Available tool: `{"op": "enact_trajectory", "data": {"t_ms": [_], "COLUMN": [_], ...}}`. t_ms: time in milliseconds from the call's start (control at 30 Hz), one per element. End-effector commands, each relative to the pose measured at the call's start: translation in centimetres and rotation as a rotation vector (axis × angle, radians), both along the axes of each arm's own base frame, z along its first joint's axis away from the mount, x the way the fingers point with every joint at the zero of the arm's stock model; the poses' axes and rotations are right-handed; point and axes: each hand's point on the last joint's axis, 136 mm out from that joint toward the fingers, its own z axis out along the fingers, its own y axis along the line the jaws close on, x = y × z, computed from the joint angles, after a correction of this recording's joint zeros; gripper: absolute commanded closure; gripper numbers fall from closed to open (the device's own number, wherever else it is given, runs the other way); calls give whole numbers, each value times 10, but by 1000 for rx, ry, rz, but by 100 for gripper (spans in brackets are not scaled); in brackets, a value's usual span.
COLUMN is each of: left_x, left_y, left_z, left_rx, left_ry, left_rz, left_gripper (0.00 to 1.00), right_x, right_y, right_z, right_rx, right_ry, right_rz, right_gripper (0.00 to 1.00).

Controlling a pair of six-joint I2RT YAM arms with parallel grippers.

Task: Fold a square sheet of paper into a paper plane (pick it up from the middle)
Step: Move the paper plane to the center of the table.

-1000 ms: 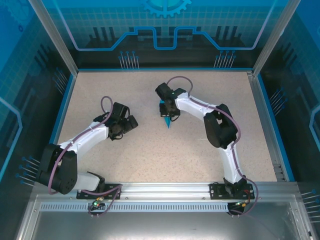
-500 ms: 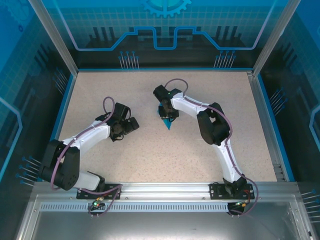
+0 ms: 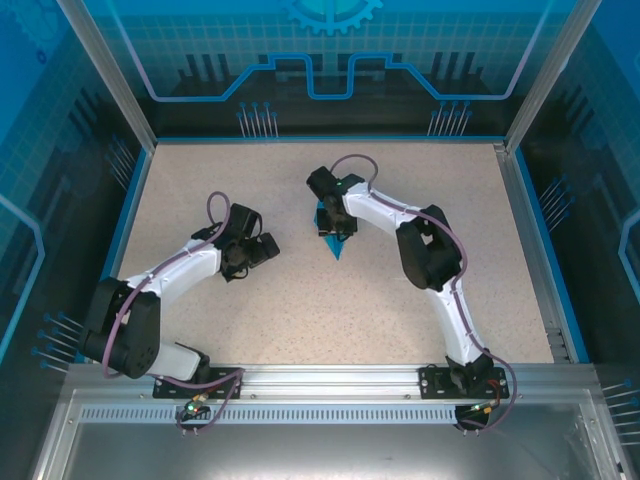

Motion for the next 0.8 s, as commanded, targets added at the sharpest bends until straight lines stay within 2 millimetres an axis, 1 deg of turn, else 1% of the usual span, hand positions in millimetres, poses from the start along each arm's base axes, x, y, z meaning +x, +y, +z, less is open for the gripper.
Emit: {"op": "enact_trajectory", "data": {"t_ms": [0,33,67,100,167,200,267,367,400,433,467,533,567,633,700,767], "left_x": [7,9,11,14,19,21,25,29,30,30,30,30,30,28,25,22], "left_y": [-1,-1,-1,-1,2,6,16,22,29,37,44,61,66,81,92,104], "left_z": [19,24,28,35,49,57,69,88,95,100,103,107,107,106,103,99], "left_rx": [0,2,4,6,19,40,86,114,138,167,196,257,275,308,323,366], "left_ry": [-26,-40,-55,-81,-137,-169,-229,-330,-363,-388,-401,-421,-432,-453,-493,-530], "left_rz": [-30,-37,-39,-38,-41,-34,-26,-56,-37,-14,4,43,49,114,159,191], "left_gripper": [1,1,2,2,1,1,1,1,2,1,2,2,2,1,2,2], "right_x": [9,8,7,5,1,-2,-6,-15,-19,-26,-30,-40,-45,-59,-70,-78], "right_y": [0,-2,-8,-16,-35,-49,-77,-133,-151,-171,-188,-225,-241,-277,-300,-317], "right_z": [98,114,124,137,154,163,174,186,192,189,191,187,185,176,168,160], "right_rx": [117,136,138,135,121,112,88,24,-6,-43,-69,-151,-197,-291,-350,-387], "right_ry": [-155,-194,-226,-266,-332,-371,-428,-512,-549,-570,-594,-630,-644,-660,-679,-722], "right_rz": [-25,-30,-39,-58,-92,-118,-168,-268,-298,-326,-355,-413,-439,-529,-563,-582], "right_gripper": [50,46,42,35,26,22,15,8,3,1,1,0,1,0,1,1]}}
